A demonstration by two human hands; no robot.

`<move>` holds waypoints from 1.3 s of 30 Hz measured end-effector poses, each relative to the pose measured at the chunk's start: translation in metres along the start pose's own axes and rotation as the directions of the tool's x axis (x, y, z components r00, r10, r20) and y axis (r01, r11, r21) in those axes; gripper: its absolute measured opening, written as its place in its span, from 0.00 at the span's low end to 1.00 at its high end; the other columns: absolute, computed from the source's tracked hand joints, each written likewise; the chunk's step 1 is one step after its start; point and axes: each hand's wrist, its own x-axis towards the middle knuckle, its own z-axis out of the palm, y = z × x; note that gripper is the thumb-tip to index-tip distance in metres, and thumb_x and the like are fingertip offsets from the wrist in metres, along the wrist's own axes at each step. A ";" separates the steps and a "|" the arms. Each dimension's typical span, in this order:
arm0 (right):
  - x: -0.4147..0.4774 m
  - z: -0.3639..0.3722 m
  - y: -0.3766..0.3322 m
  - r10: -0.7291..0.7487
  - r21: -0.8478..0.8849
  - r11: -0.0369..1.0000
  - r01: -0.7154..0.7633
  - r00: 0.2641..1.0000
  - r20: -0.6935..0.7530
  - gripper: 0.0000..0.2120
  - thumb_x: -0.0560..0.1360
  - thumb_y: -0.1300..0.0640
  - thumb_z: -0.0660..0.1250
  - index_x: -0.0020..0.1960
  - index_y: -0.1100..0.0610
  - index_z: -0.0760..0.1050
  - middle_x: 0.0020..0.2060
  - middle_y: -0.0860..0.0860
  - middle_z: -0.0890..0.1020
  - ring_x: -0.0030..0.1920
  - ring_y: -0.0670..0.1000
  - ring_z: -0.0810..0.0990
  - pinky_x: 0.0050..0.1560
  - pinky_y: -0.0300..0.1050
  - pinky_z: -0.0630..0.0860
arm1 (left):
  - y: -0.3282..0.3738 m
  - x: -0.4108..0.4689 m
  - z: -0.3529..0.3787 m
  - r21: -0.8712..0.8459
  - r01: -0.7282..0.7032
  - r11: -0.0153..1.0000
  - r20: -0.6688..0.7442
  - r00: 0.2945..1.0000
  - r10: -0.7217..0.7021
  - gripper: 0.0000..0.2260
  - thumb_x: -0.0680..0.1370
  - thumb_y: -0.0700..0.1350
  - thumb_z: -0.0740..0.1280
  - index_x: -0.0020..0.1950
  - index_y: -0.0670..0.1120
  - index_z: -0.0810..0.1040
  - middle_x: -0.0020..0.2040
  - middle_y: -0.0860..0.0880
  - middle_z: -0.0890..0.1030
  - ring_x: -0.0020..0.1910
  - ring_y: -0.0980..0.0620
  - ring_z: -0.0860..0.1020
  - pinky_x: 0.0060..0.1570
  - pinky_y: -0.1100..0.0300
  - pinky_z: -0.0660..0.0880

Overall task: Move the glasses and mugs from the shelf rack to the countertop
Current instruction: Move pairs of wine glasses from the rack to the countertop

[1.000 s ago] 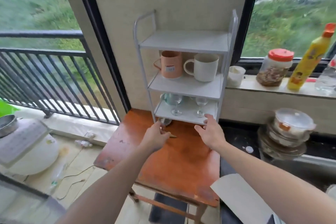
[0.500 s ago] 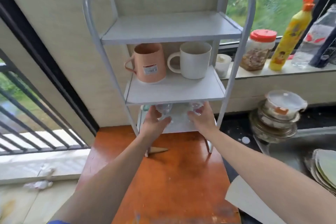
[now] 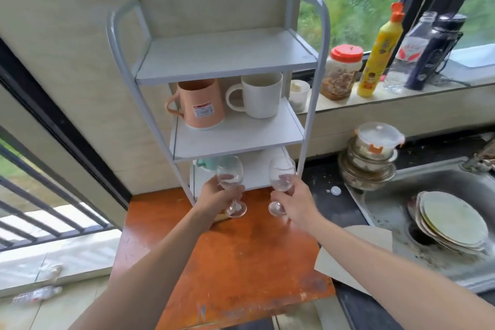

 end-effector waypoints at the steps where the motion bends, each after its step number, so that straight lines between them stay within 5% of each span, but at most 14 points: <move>1: -0.010 -0.008 0.005 0.019 -0.006 1.000 -0.019 1.000 -0.004 0.18 0.73 0.62 0.73 0.58 0.48 0.73 0.44 0.51 0.80 0.37 0.45 0.81 0.30 0.32 0.74 | -0.003 -0.008 0.005 0.006 0.010 1.000 0.051 0.999 -0.010 0.20 0.71 0.45 0.75 0.60 0.43 0.74 0.44 0.40 0.83 0.38 0.49 0.82 0.39 0.57 0.75; 4: -0.044 -0.041 0.020 0.075 0.004 0.997 -0.075 0.997 -0.014 0.16 0.73 0.62 0.73 0.56 0.50 0.74 0.40 0.54 0.81 0.29 0.46 0.78 0.29 0.38 0.74 | -0.015 -0.033 0.031 0.065 0.030 0.997 0.141 0.989 -0.039 0.21 0.72 0.51 0.74 0.59 0.41 0.75 0.37 0.43 0.82 0.34 0.50 0.79 0.38 0.57 0.74; 11: -0.152 -0.174 0.065 0.140 0.166 0.978 -0.125 0.987 -0.082 0.17 0.72 0.56 0.75 0.58 0.53 0.73 0.35 0.54 0.82 0.32 0.46 0.80 0.27 0.39 0.73 | -0.038 -0.096 0.160 0.101 0.077 0.992 0.303 0.947 -0.105 0.21 0.73 0.58 0.69 0.53 0.42 0.77 0.35 0.45 0.82 0.37 0.46 0.80 0.41 0.53 0.70; 18: -0.288 -0.331 0.114 0.229 0.256 0.954 -0.153 0.926 -0.299 0.17 0.71 0.49 0.75 0.54 0.55 0.75 0.32 0.52 0.82 0.33 0.48 0.78 0.29 0.40 0.69 | -0.055 -0.173 0.343 0.110 0.094 0.989 0.618 0.773 -0.142 0.27 0.62 0.63 0.76 0.49 0.46 0.76 0.33 0.43 0.80 0.31 0.47 0.78 0.30 0.59 0.68; 26: -0.405 -0.463 0.153 0.296 0.354 0.930 -0.093 0.760 -0.578 0.18 0.70 0.54 0.76 0.56 0.57 0.75 0.41 0.55 0.82 0.35 0.49 0.80 0.31 0.40 0.71 | -0.045 -0.232 0.523 0.259 -0.047 0.965 0.826 0.528 -0.196 0.29 0.66 0.64 0.72 0.59 0.47 0.74 0.36 0.44 0.82 0.37 0.48 0.82 0.38 0.56 0.72; 33: -0.467 -0.589 0.197 0.358 0.400 0.915 -0.051 0.558 -0.749 0.21 0.69 0.54 0.77 0.58 0.57 0.75 0.43 0.56 0.83 0.34 0.48 0.81 0.29 0.38 0.73 | -0.037 -0.270 0.695 0.293 -0.175 0.940 0.922 0.313 -0.229 0.21 0.72 0.61 0.69 0.53 0.45 0.73 0.37 0.45 0.81 0.39 0.48 0.80 0.42 0.56 0.73; 39: -0.496 -0.705 0.211 0.351 0.387 0.922 0.009 0.403 -0.845 0.23 0.70 0.53 0.76 0.63 0.51 0.73 0.46 0.58 0.85 0.37 0.49 0.83 0.32 0.41 0.74 | -0.023 -0.292 0.839 0.273 -0.237 0.932 0.955 0.182 -0.234 0.22 0.71 0.60 0.70 0.55 0.46 0.73 0.36 0.45 0.81 0.35 0.50 0.79 0.37 0.60 0.73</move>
